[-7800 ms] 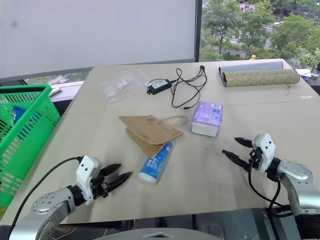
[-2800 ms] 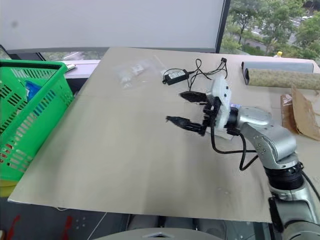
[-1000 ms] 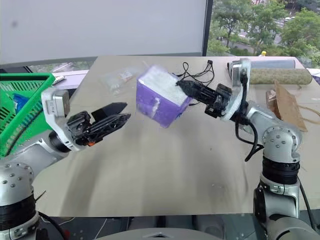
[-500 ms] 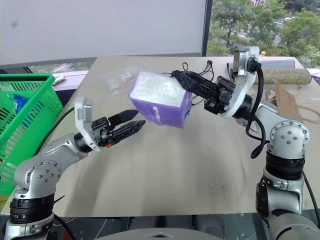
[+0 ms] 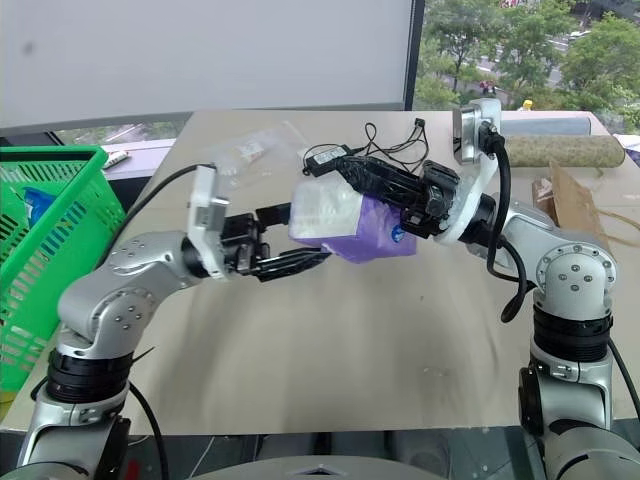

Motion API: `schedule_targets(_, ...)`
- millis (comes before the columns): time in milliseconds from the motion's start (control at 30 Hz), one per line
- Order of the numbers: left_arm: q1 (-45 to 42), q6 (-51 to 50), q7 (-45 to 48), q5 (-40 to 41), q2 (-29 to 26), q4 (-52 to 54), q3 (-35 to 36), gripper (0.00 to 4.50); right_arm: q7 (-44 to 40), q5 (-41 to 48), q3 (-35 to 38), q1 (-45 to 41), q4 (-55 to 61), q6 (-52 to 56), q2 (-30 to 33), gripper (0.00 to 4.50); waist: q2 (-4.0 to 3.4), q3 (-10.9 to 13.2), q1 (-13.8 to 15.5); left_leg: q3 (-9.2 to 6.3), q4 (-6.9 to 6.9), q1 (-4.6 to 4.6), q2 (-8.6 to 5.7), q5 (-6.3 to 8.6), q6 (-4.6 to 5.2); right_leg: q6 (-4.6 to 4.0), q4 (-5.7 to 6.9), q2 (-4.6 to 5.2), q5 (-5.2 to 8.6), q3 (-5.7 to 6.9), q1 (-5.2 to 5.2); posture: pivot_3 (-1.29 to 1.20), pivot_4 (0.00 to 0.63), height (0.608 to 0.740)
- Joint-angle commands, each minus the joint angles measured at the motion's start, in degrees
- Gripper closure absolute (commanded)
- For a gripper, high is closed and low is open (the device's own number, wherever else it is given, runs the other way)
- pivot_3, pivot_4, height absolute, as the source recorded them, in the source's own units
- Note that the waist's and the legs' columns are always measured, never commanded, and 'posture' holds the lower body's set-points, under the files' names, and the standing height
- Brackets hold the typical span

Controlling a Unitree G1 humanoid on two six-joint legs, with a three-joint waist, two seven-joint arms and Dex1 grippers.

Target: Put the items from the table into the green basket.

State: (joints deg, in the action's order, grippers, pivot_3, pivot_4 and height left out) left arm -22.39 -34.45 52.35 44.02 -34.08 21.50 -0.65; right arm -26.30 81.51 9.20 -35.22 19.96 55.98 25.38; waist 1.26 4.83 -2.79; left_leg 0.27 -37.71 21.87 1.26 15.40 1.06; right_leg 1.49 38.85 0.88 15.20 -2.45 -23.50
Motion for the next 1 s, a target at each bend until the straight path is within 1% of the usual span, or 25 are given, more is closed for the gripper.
schedule_targets(33, -2.3, 2.18, -1.56, -0.94, 3.18, -0.62, -0.19, 0.88, 0.48, 0.97, 0.08, -1.15, 2.0, -1.15, 0.12, 4.5, -0.01, 0.0, -0.32, -0.01, -0.01, 0.01, 0.0, 0.0, 0.0, 0.0, 0.0, 0.0, 0.0, 0.01, 0.0, -0.09, 0.021, 0.74)
schedule_targets(67, -2.47, 2.39, -1.62, -1.15, 3.99, -0.8, -0.26, 1.07, 0.58, 0.93, 0.06, -1.13, 2.05, -1.16, 0.16, 4.5, 0.0, -0.01, -0.42, -0.01, -0.03, 0.01, 0.01, 0.0, 0.0, 0.0, 0.01, 0.0, 0.0, 0.01, 0.0, -0.09, 0.021, 0.74)
schedule_targets(100, -2.67, 2.87, -2.19, -1.67, 5.11, -1.06, -0.21, 1.45, 0.84, 1.04, 0.02, -1.02, 2.15, -1.15, 0.16, 4.5, 0.0, -0.02, -0.58, -0.05, -0.08, 0.05, 0.01, 0.0, 0.0, 0.0, 0.0, 0.0, 0.0, 0.05, 0.0, -0.09, 0.022, 0.74)
schedule_targets(200, -3.28, 2.81, -3.62, -1.11, 7.75, -1.38, 0.86, 2.99, 1.14, 1.13, -0.13, -0.57, 2.55, -1.1, 0.26, 4.5, 0.0, -0.02, -1.08, -0.07, -0.13, 0.09, 0.01, 0.01, 0.01, 0.01, 0.0, 0.02, 0.0, 0.05, 0.0, -0.1, 0.02, 0.74)
schedule_targets(233, -3.28, 2.32, -3.47, -0.74, 7.88, -1.24, 1.04, 3.4, 1.16, 1.07, -0.17, -0.49, 2.59, -1.12, 0.3, 4.5, 0.0, -0.02, -1.17, -0.08, -0.15, 0.11, 0.02, 0.01, 0.01, 0.01, 0.0, 0.02, -0.01, 0.05, 0.0, -0.1, 0.02, 0.74)
schedule_targets(267, -3.19, 1.96, -3.28, -0.71, 7.77, -1.12, 1.14, 3.92, 1.23, 1.01, -0.24, -0.44, 2.62, -1.16, 0.27, 4.5, 0.0, -0.03, -1.31, -0.09, -0.15, 0.1, 0.02, 0.01, 0.01, 0.01, 0.0, 0.02, -0.01, 0.05, 0.0, -0.09, 0.022, 0.74)
schedule_targets(300, -3.12, 1.69, -3.24, -0.76, 7.66, -1.06, 1.22, 4.1, 1.25, 0.98, -0.27, -0.41, 2.61, -1.18, 0.26, 4.5, -0.03, -0.04, -1.42, -0.09, -0.15, 0.1, 0.02, 0.01, 0.01, 0.01, 0.01, 0.01, -0.01, 0.04, 0.0, -0.09, 0.022, 0.74)
schedule_targets(367, -2.83, 1.09, -3.43, -0.36, 7.54, -0.92, 1.65, 4.2, 1.27, 0.84, -0.34, -0.39, 2.55, -1.24, 0.21, 4.5, -0.08, -0.07, -1.42, -0.1, -0.15, 0.08, 0.02, 0.01, 0.01, 0.01, 0.03, -0.01, -0.01, 0.04, 0.0, -0.09, 0.023, 0.74)
schedule_targets(467, -2.89, 0.74, -7.83, -1.88, 7.2, -1.95, 4.35, 4.2, 1.23, 1.15, 0.08, -0.43, 1.82, -1.38, 0.18, 4.5, -0.12, -0.13, -1.36, -0.11, -0.16, 0.08, 0.02, 0.01, 0.01, 0.01, 0.03, -0.01, 0.0, 0.05, 0.0, -0.08, 0.026, 0.74)
schedule_targets(533, -1.69, 0.46, -8.26, -2.17, 4.17, -1.29, 7.22, 4.2, -0.32, 0.45, 0.38, -0.15, 1.24, -0.89, 1.54, 3.82, -0.12, -0.13, -1.42, -0.11, -0.18, 0.09, 0.02, 0.01, 0.01, 0.01, 0.03, -0.01, -0.01, 0.04, 0.0, -0.08, 0.026, 0.74)
schedule_targets(567, -1.13, 0.17, -8.38, -2.03, 2.7, -0.79, 8.57, 4.2, -1.33, -0.08, 0.54, 0.13, 1.21, -0.72, 2.38, 3.58, -0.13, -0.13, -1.47, -0.11, -0.18, 0.08, 0.02, 0.01, 0.01, 0.01, 0.04, -0.01, -0.01, 0.04, 0.0, -0.07, 0.028, 0.74)
schedule_targets(667, 1.59, -2.21, -8.83, -1.78, -4.95, 1.45, 15.14, 4.2, -3.16, -4.79, 0.97, 1.19, 0.24, -2.12, 5.0, 2.14, -0.13, -0.13, -1.57, -0.13, -0.17, 0.08, 0.04, 0.02, 0.02, 0.01, 0.02, -0.06, 0.0, 0.04, -0.01, -0.06, 0.032, 0.74)
schedule_targets(700, 2.67, -3.38, -9.0, -1.49, -8.12, 1.95, 18.25, 4.2, -5.08, -6.0, 0.93, 1.71, 0.12, -2.38, 6.19, 1.67, -0.13, -0.13, -1.58, -0.14, -0.17, 0.08, 0.08, 0.02, 0.03, 0.01, 0.02, -0.06, 0.0, 0.05, -0.01, -0.06, 0.032, 0.74)
schedule_targets(767, 4.82, -5.3, -9.05, -1.62, -14.19, 2.06, 24.53, 4.2, -9.62, -10.55, -0.21, 2.95, 0.81, -3.79, 9.12, 1.67, -0.14, -0.12, -1.31, -0.16, -0.17, 0.1, 0.07, 0.02, 0.03, 0.01, 0.0, -0.04, 0.0, 0.08, -0.02, -0.04, 0.036, 0.74)
schedule_targets(833, 6.69, -7.28, -8.82, -2.31, -20.01, 1.02, 31.48, 4.2, -15.03, -18.96, -3.04, 4.85, 2.33, -8.8, 12.0, 1.67, -0.12, -0.11, -1.05, -0.16, -0.17, 0.13, 0.07, 0.03, 0.04, 0.02, -0.01, -0.01, 0.01, 0.12, -0.03, -0.02, 0.038, 0.74)
schedule_targets(933, 11.35, -7.31, -6.84, -8.55, -28.79, -3.03, 40.89, 4.2, -23.28, -28.87, -6.8, 6.58, 3.02, -17.89, 13.79, 1.67, -0.11, -0.11, -0.89, -0.18, -0.16, 0.12, 0.07, 0.04, 0.05, 0.03, -0.04, 0.0, 0.02, 0.16, -0.04, 0.01, 0.041, 0.74)
schedule_targets(1000, 14.54, -6.56, -5.86, -12.84, -32.39, -5.6, 44.49, 4.2, -27.13, -33.64, -9.04, 7.16, 2.75, -21.26, 15.38, 1.67, -0.2, -0.07, -0.62, -0.11, -0.09, 0.04, 0.05, 0.04, 0.05, 0.03, -0.02, -0.01, 0.03, 0.22, -0.04, 0.03, 0.04, 0.74)
